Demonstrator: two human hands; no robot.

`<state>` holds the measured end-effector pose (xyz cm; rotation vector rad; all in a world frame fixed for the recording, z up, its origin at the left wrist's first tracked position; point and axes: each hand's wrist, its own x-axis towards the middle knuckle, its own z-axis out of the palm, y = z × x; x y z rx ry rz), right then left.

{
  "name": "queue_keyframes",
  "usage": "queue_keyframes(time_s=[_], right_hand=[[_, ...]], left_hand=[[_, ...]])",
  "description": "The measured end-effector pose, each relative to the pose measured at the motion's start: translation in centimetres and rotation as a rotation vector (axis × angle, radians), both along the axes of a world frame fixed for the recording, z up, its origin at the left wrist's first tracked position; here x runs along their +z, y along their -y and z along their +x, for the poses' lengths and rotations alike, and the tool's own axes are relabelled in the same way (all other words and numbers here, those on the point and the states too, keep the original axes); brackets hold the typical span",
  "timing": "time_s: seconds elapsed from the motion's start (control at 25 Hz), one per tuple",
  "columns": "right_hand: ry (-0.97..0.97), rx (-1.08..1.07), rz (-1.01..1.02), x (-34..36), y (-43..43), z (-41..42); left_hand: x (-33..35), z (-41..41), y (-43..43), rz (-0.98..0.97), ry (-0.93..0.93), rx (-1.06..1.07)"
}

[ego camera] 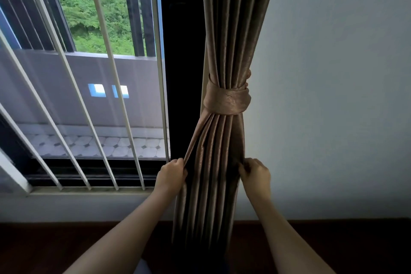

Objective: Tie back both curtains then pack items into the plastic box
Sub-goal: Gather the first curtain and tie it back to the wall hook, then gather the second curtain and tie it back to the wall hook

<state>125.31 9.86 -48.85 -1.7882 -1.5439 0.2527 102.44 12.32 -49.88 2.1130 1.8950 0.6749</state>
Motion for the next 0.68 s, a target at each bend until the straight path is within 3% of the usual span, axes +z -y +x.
queue_keyframes(time_s=[0.16,0.32,0.44,0.56,0.68], right_hand=[[0.020,0.109,0.001,0.4,0.0,-0.9],[0.035,0.022,-0.081,0.4,0.5,-1.0],[0.028,0.083,-0.125,2.3,0.7,-1.2],[-0.101,0.028,0.111,3.2,2.6,-2.9],[-0.049,0.107,0.440,5.0,4.2,-6.8]], left_hand=[[1.8,-0.4,-0.5,0.141,0.154,-0.083],[2.0,-0.4,0.2,0.133,0.087,-0.104],[3.3,-1.0,0.5,0.100,0.010,-0.185],[4.5,-2.5,2.1,0.152,0.047,-0.162],[6.2,-5.0,3.6,0.227,0.034,-0.056]])
